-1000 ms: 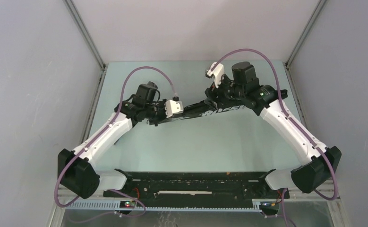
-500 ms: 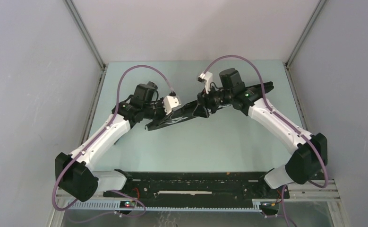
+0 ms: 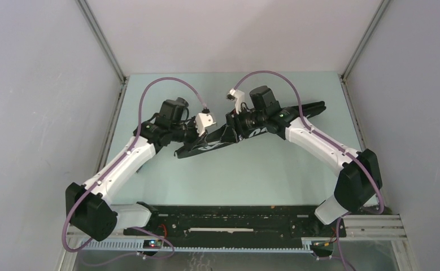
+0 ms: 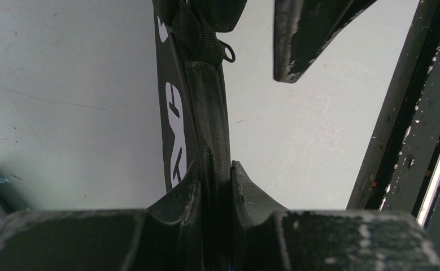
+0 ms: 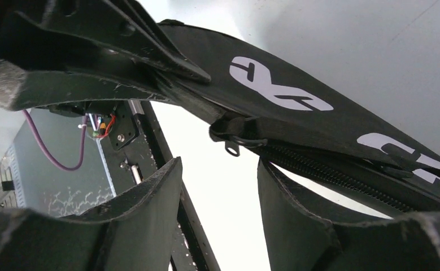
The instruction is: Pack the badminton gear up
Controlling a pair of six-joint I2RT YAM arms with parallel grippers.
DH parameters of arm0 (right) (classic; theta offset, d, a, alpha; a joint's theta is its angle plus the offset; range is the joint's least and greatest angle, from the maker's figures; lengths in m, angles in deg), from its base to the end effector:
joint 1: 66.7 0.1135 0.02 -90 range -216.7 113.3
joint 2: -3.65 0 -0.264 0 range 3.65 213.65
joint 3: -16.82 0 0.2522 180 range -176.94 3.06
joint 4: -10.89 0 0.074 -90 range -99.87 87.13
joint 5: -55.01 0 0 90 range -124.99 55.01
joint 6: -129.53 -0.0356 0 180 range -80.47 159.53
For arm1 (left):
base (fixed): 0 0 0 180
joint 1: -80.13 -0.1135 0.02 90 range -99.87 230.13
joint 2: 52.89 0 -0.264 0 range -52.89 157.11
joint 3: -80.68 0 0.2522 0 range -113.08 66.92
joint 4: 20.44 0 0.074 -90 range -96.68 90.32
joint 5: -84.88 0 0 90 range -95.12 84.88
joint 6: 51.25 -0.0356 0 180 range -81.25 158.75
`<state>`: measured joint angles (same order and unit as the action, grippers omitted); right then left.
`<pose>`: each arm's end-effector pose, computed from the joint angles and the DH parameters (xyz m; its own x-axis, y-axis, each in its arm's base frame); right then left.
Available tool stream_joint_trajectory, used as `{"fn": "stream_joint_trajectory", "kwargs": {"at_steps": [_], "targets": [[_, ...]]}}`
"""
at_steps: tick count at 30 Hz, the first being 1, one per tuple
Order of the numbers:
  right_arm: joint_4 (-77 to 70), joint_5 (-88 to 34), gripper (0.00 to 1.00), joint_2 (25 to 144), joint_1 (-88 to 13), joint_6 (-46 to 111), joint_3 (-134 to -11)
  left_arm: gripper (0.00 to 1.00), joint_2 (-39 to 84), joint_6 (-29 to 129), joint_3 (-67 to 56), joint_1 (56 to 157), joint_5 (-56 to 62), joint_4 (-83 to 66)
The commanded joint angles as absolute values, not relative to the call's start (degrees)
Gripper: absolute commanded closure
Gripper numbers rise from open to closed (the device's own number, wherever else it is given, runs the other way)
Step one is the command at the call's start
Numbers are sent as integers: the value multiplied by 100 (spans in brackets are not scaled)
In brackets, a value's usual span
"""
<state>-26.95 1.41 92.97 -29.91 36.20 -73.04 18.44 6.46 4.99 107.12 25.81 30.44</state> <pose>0.2682 0.2270 0.3177 -0.5344 -0.3413 -0.7732 -0.8304 0.3824 0.4052 0.2224 -0.1338 0.3069 -0.1703 0.6010 -0.7809 0.9409 0.3346 0.0523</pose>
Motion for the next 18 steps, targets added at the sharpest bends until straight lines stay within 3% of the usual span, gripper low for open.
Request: {"fn": "stream_joint_trajectory", "kwargs": {"at_steps": [1,18], "targets": [[-2293,-57,41,9330,-2970,3058,-7222,100,1671,989,320,10738,3232,2700],[-2184,-332,51,9438,-3005,2537,-7285,100,1759,724,406,10958,2991,2654]]}}
